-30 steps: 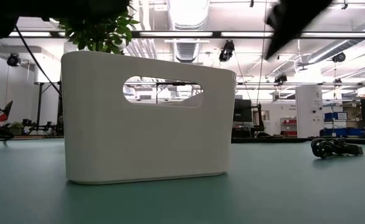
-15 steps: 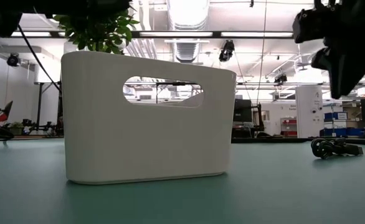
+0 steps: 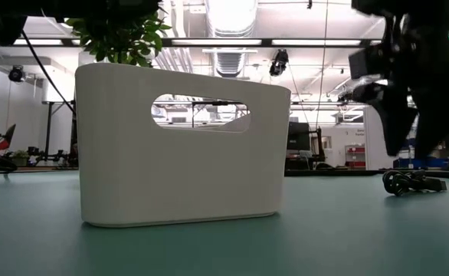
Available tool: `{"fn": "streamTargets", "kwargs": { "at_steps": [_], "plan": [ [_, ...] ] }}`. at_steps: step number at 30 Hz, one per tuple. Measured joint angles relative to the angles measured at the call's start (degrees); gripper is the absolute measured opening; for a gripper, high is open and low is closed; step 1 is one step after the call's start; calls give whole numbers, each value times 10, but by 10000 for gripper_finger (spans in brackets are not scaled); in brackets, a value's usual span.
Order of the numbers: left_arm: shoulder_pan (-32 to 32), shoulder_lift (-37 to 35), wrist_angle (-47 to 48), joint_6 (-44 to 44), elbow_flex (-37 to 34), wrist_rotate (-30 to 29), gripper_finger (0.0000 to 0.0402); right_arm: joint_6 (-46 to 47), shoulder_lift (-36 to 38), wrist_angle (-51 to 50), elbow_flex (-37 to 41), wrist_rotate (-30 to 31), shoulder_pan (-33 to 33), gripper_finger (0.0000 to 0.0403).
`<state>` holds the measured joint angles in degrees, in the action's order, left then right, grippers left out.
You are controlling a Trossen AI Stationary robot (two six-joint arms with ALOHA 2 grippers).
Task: Pick and place USB-C Cables
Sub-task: Put the black charger cable into the white bin
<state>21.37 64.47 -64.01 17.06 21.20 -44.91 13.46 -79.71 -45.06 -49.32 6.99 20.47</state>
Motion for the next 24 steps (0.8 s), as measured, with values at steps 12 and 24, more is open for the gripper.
{"fn": "streamTargets", "kwargs": {
  "at_steps": [12,24],
  "plan": [
    [-1,-1,0,2,1,-6,118,-15,-84,33,0,-4,-3,140],
    [-1,-1,-1,-2,1,-6,118,-22,-96,44,-1,-12,-5,31]
  ]
}}
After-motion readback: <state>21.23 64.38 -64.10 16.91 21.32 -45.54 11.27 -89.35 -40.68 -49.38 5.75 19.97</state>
